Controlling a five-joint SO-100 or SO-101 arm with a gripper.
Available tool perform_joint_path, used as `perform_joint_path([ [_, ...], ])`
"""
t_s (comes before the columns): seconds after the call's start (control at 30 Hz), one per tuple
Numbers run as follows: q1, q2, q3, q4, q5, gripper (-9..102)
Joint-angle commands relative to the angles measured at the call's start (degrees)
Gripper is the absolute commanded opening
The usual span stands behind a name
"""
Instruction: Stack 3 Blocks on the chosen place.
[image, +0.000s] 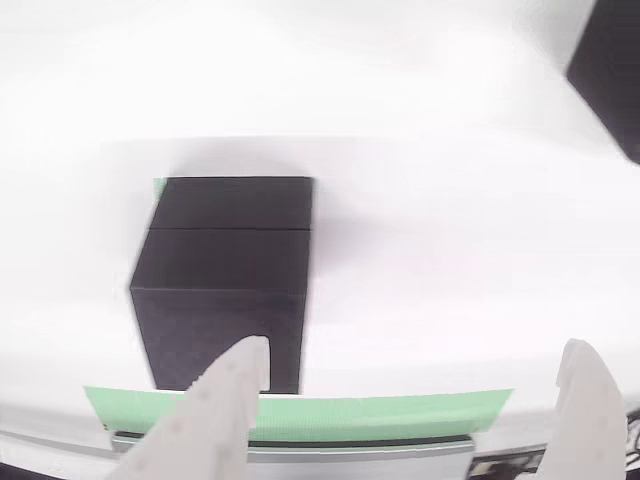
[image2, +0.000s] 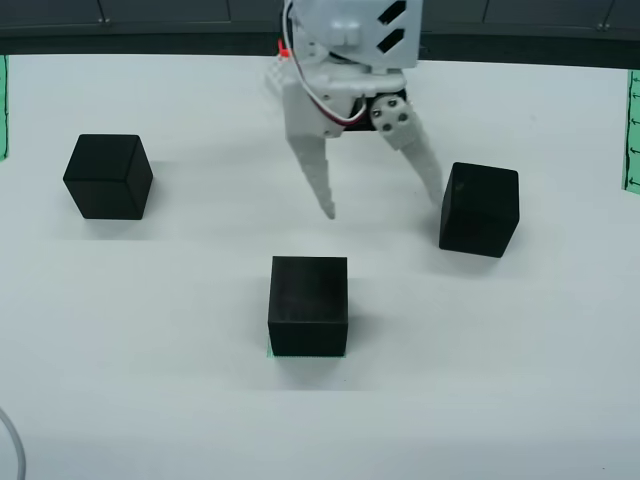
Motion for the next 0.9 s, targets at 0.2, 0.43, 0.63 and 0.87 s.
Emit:
perform_joint_path([
  [0.2, -22.24, 0.53, 0.53, -2.37, 20.39, 35],
  [0.43, -25.31, -6.42, -2.81, -0.18, 27.69, 35],
  [0.63, -24.08, -4.22, -0.44, -1.05, 33.31, 35],
  [0.87, -25.49, 0.35, 3.08, 0.62, 36.12, 35],
])
